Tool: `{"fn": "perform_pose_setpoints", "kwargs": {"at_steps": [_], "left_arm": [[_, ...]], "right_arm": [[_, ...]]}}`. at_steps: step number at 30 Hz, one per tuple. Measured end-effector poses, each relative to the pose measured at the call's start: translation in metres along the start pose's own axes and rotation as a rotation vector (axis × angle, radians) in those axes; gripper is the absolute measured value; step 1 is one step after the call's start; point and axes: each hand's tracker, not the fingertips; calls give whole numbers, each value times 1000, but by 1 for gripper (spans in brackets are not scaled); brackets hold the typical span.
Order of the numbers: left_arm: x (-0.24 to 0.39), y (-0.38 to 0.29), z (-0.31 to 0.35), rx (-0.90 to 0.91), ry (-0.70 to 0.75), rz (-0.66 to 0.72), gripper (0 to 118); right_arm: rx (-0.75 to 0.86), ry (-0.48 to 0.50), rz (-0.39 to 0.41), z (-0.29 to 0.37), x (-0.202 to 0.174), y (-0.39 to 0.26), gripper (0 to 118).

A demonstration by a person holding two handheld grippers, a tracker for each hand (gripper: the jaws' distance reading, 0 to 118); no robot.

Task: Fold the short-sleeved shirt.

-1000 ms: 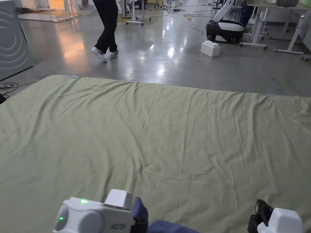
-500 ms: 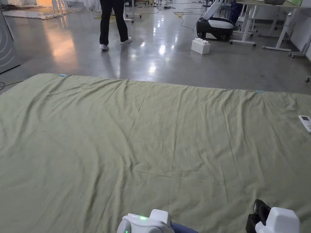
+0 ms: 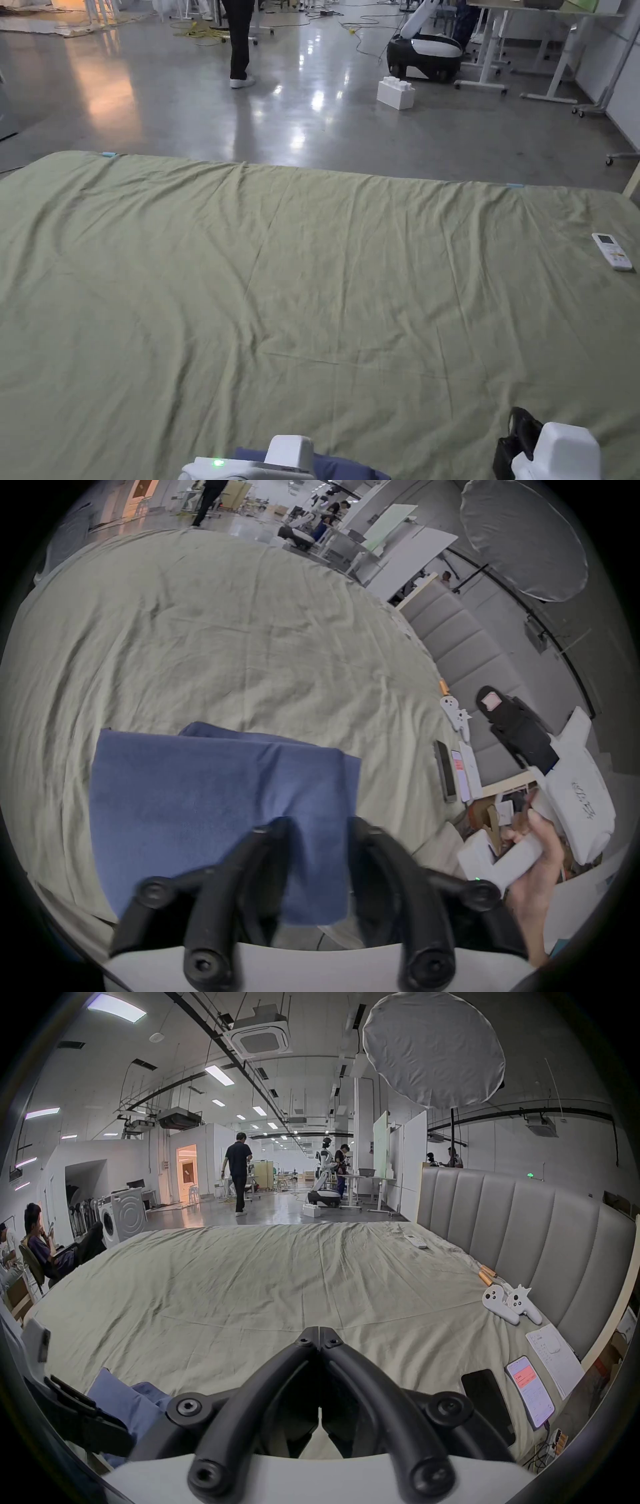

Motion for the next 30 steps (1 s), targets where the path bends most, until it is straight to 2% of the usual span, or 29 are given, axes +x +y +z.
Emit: {"fn": "perform_pose_setpoints", "kwargs": {"at_steps": [1, 10, 18, 21, 26, 30], "left_arm": [[0, -2, -7, -4, 2, 8, 21], [19, -23, -52, -50, 74, -57, 13], [23, -31, -37, 13, 84, -117, 10], [23, -25, -6, 100, 13, -154, 10], [19, -8, 55, 280, -11, -210, 10], [9, 11, 100, 519, 83, -219, 10]], "right_arm": [[-2, 1, -1, 0, 0, 0, 1], [-12, 1, 5, 1, -2, -4, 1], [-2, 11, 8, 4, -4, 0, 1], [15, 14, 9, 5, -5, 6, 1], [60, 16, 12, 7, -8, 21, 1], [123, 11, 27, 10, -15, 38, 1]]}}
